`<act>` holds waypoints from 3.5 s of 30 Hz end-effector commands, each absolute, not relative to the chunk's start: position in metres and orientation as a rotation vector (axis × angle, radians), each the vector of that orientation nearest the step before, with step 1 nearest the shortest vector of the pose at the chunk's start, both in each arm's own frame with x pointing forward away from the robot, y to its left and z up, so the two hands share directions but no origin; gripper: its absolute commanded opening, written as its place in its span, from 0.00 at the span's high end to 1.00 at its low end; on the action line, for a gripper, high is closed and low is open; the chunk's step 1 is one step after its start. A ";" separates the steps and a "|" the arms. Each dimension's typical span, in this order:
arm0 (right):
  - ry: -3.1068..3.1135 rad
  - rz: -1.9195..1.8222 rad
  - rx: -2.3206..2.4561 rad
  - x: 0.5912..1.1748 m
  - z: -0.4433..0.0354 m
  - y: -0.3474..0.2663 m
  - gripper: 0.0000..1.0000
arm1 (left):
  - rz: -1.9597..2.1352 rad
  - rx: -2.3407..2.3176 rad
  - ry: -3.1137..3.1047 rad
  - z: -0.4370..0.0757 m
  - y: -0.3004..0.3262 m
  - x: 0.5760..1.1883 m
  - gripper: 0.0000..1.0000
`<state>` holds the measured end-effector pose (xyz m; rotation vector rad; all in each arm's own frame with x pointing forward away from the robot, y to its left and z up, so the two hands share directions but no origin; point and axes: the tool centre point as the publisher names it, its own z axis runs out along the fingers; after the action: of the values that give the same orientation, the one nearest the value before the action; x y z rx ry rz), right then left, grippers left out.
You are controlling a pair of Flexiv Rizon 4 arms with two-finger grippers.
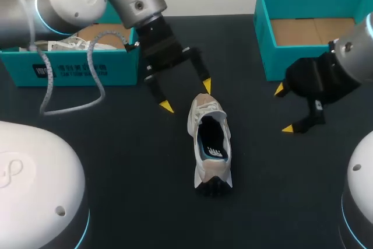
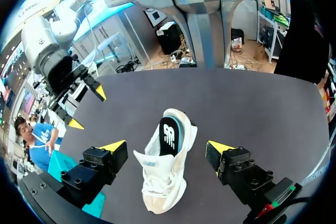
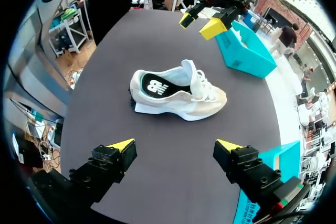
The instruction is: Take the shoe out of the shoebox, open the shoe tongue, remove and reinsert the insole, then place the shoe into the shoebox
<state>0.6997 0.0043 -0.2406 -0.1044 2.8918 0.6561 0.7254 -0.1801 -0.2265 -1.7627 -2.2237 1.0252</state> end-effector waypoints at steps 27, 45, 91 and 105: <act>2.894 0.607 -0.078 0.687 -0.178 -0.033 0.00 | 0.693 -2.025 -1.976 -0.242 -0.183 0.726 1.00; 2.894 0.607 -0.078 0.687 -0.178 -0.033 0.00 | 0.616 -2.040 -1.912 -0.275 -0.196 0.692 1.00; 2.894 0.607 -0.078 0.687 -0.178 -0.033 0.00 | 0.481 -1.996 -2.074 -0.352 -0.240 0.660 1.00; 2.894 0.607 -0.078 0.687 -0.178 -0.033 0.00 | 0.608 -2.023 -2.082 -0.393 -0.255 0.655 1.00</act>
<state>0.6855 -0.0339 -0.1774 -0.0778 2.8919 0.6102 0.6559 -0.2516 -0.3813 -2.0244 -2.0827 0.5975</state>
